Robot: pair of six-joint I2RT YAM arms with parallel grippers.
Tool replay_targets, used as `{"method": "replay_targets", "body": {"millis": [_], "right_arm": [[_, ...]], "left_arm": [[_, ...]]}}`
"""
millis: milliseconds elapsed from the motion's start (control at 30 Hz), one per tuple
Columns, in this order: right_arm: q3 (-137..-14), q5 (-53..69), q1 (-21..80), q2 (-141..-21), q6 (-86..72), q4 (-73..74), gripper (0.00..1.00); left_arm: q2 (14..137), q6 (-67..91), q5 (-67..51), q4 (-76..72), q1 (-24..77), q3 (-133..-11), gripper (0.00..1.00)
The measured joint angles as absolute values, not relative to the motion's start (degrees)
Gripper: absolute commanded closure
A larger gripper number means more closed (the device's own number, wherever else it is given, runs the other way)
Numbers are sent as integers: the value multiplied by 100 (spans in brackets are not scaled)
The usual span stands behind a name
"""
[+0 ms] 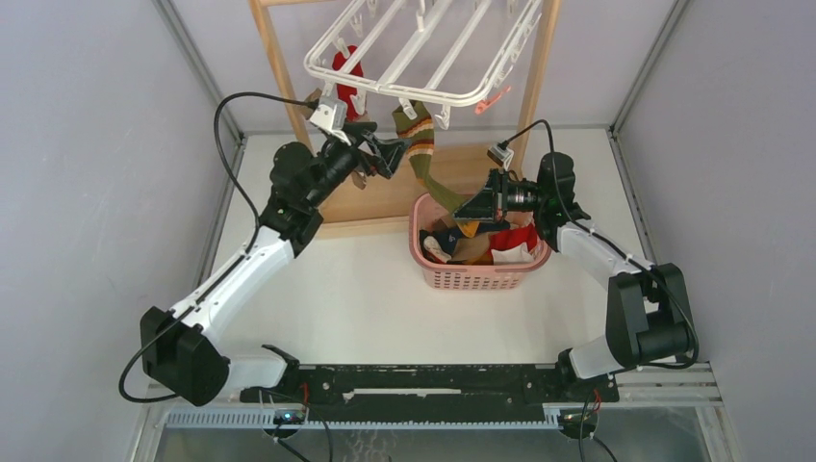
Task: Remove the socks clipped to the hanger
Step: Remove the sock from the hanger.
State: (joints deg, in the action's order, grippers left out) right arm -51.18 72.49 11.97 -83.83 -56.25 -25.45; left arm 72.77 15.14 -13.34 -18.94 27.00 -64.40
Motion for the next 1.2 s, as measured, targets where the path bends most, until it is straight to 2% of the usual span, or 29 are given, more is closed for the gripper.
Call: {"method": "replay_targets", "body": {"millis": [800,1200], "right_arm": [[-5118,7251,1197,-8558,-5413,-2307,100],[-5118,7251,1210,-8648,-5280,-2185,100]], "left_arm": [[8132,1669,-2021,-3489,2696,-6442,5],[8171,1953,-2204,-4045,2696,-6455,6]]}}
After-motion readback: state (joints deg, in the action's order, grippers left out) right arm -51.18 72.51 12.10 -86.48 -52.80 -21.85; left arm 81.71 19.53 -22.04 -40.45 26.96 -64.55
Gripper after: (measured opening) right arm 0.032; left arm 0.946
